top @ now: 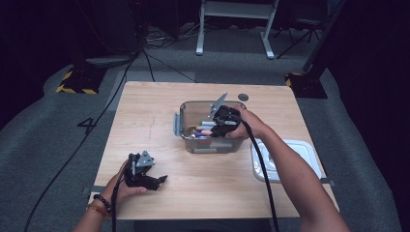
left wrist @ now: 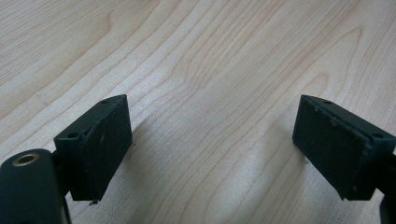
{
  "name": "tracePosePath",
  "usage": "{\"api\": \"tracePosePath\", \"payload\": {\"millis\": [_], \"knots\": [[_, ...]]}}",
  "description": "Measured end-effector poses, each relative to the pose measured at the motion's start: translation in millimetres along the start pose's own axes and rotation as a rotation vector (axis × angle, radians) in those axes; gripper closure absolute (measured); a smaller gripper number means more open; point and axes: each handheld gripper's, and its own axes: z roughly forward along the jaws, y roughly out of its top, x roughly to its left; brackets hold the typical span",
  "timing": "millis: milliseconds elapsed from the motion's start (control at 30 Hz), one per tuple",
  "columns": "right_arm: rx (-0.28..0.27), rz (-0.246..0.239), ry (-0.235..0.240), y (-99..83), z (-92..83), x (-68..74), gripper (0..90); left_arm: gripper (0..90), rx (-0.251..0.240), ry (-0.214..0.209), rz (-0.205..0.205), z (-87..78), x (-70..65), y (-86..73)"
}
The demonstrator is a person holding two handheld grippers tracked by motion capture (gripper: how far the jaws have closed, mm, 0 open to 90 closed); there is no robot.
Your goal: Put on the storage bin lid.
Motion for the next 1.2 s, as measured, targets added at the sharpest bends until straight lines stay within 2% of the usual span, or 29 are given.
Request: {"api": "tracePosePath", "payload": {"millis": [100,133,200,300,333,367,433,500,533,567,600,633,667,767,833,867,900,933,967,1033,1100,1133,1200], "knots": [[0.015,0.001,0.001,1.8,1.8,0.1,73.7,12.3,0.000,0.001,0.001,0.0,0.0,0.0],[0.005,0.008,0.002,2.4,0.9,-2.1,66.6,12.3,0.000,0.000,0.000,0.0,-0.1,0.0],[-0.007,0.034,-0.013,1.3,0.5,-5.0,63.1,12.3,0.000,0.001,0.000,-0.1,0.0,0.0],[-0.022,0.041,-0.033,0.1,-1.3,-6.6,58.7,12.3,0.000,0.001,0.000,0.0,0.0,0.0],[-0.055,0.047,-0.044,-1.7,-7.2,-5.9,56.6,12.3,0.000,0.001,0.000,-0.1,0.0,0.0],[-0.055,0.047,-0.044,-1.7,-7.2,-5.9,56.6,12.3,0.000,0.001,0.000,0.0,-0.1,0.0],[-0.112,0.039,-0.062,-4.7,-17.0,-5.2,50.1,12.3,-0.001,0.002,0.000,-0.1,-0.1,0.0],[-0.173,0.054,-0.103,-10.3,-32.0,-2.2,44.3,12.3,-0.001,0.004,-0.003,-0.1,-0.4,-0.1],[-0.198,0.059,-0.108,-13.2,-37.8,-0.9,43.4,12.3,-0.001,0.004,-0.003,-0.2,-0.5,-0.1],[-0.246,0.063,-0.136,-22.5,-53.2,3.1,41.7,12.4,-0.001,0.005,-0.004,-0.2,-0.6,-0.1],[-0.265,0.068,-0.159,-27.8,-60.8,4.9,40.2,12.4,-0.001,0.004,-0.004,-0.2,-0.6,-0.1],[-0.265,0.068,-0.159,-27.8,-60.8,4.9,40.2,12.4,-0.001,0.004,-0.004,-0.2,-0.6,-0.1],[-0.305,0.086,-0.184,-39.5,-75.0,8.4,39.7,12.4,-0.001,0.004,-0.004,-0.2,-0.5,-0.1],[-0.350,0.094,-0.227,-59.2,-94.5,15.7,38.8,12.3,-0.001,0.004,-0.004,-0.1,-0.6,-0.1],[-0.354,0.093,-0.246,-66.2,-99.7,18.4,38.2,12.3,-0.001,0.004,-0.004,-0.1,-0.6,-0.1],[-0.362,0.102,-0.263,-81.4,-108.4,22.7,37.8,12.3,-0.001,0.004,-0.005,-0.1,-0.6,-0.1],[-0.362,0.102,-0.263,-81.4,-108.4,22.7,37.8,12.3,-0.001,0.004,-0.005,-0.1,-0.6,-0.1],[-0.378,0.120,-0.284,-98.1,-115.6,25.9,37.8,12.3,-0.001,0.005,-0.003,-0.1,-0.4,0.0],[-0.378,0.120,-0.284,-98.1,-115.6,25.9,37.8,12.3,-0.001,0.004,-0.004,0.0,-0.4,0.0],[-0.383,0.150,-0.310,-122.0,-122.4,29.9,37.4,12.3,-0.001,0.004,-0.004,0.0,-0.4,0.0],[-0.382,0.158,-0.320,-129.1,-123.3,31.7,37.2,12.3,-0.001,0.004,-0.004,0.2,-0.4,0.1],[-0.376,0.167,-0.327,-141.6,-123.2,36.2,36.8,12.3,-0.004,0.004,-0.003,0.4,-0.3,0.3],[-0.376,0.170,-0.336,-147.6,-122.8,38.3,36.8,12.3,-0.003,0.006,0.000,0.4,-0.1,0.4]]}}
